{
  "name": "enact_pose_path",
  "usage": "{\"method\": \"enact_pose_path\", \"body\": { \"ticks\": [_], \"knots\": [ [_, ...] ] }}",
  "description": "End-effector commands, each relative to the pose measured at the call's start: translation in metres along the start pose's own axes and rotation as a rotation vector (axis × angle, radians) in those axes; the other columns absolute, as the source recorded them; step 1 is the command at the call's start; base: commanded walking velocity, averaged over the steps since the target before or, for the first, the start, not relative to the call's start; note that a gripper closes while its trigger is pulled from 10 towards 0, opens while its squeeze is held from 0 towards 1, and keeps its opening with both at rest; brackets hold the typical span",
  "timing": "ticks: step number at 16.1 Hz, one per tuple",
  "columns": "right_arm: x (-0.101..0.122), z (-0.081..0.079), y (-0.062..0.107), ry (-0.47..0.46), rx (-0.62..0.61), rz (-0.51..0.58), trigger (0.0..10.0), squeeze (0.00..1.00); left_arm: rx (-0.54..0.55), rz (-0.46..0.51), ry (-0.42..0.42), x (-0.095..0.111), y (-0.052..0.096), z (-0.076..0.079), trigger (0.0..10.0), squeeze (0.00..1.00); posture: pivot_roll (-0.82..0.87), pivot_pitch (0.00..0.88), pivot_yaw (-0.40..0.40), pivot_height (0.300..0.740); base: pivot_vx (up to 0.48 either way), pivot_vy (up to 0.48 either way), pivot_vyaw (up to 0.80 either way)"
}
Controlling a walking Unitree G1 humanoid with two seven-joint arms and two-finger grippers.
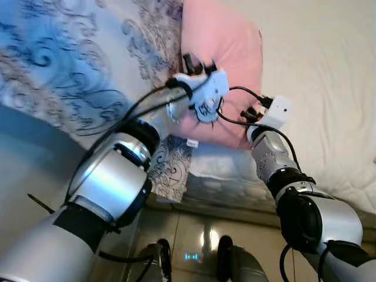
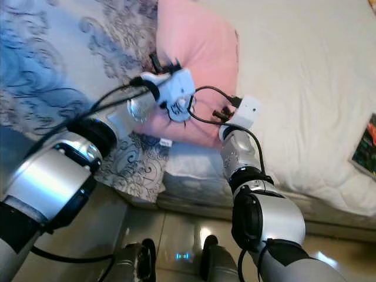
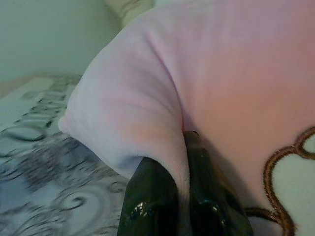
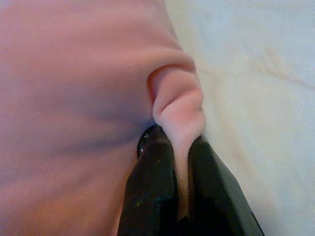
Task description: Clean up the room
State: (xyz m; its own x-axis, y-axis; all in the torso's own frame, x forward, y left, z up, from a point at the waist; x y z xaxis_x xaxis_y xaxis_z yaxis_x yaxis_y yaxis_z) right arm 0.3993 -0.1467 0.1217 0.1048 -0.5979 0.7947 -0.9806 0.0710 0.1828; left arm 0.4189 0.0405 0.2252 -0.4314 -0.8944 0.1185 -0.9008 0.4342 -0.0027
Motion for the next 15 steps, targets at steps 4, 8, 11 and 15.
{"method": "enact_pose_path", "body": {
  "ticks": [4,8,11,15],
  "knots": [
    [-0.045,0.001,0.01,-0.232,-0.054,-0.168,10.0,0.0,-0.059,0.026,-0.15,0.005,0.0,0.01,10.0,0.0,0.15,0.287,0.044,0.74,0.0,0.0,0.0],
    [-0.046,-0.018,0.009,-0.3,0.016,-0.187,10.0,0.0,0.042,0.046,-0.254,0.011,-0.005,-0.022,10.0,0.0,0.16,0.291,0.042,0.74,0.0,0.0,0.0],
    [-0.046,-0.033,0.008,-0.389,0.066,-0.214,10.0,0.0,0.026,0.043,-0.305,0.014,-0.008,-0.033,10.0,0.0,0.15,0.289,0.037,0.74,0.0,0.0,0.0],
    [-0.046,-0.042,0.007,-0.261,0.126,-0.288,10.0,0.0,-0.074,-0.035,-0.297,0.0,-0.006,-0.026,10.0,0.0,0.16,0.289,0.034,0.74,0.0,0.0,0.0]
  ]
}}
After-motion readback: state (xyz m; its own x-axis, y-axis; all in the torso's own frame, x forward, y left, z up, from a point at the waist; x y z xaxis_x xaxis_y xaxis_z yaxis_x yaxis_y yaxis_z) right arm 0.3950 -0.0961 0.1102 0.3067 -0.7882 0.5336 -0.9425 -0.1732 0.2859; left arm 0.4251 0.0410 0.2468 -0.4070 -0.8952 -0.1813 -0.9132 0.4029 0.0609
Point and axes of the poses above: a point about 5 cm out from each wrist's last joint towards the gripper, its own y axis pointing back from the gripper into the wrist, its own x axis along the axis of the wrist's last joint, z = x × y, the point moved 1 cm from there along -y, pointing out of the wrist towards the gripper, and after that the axes turned 13 degrees about -y, right-handed, at the moved point
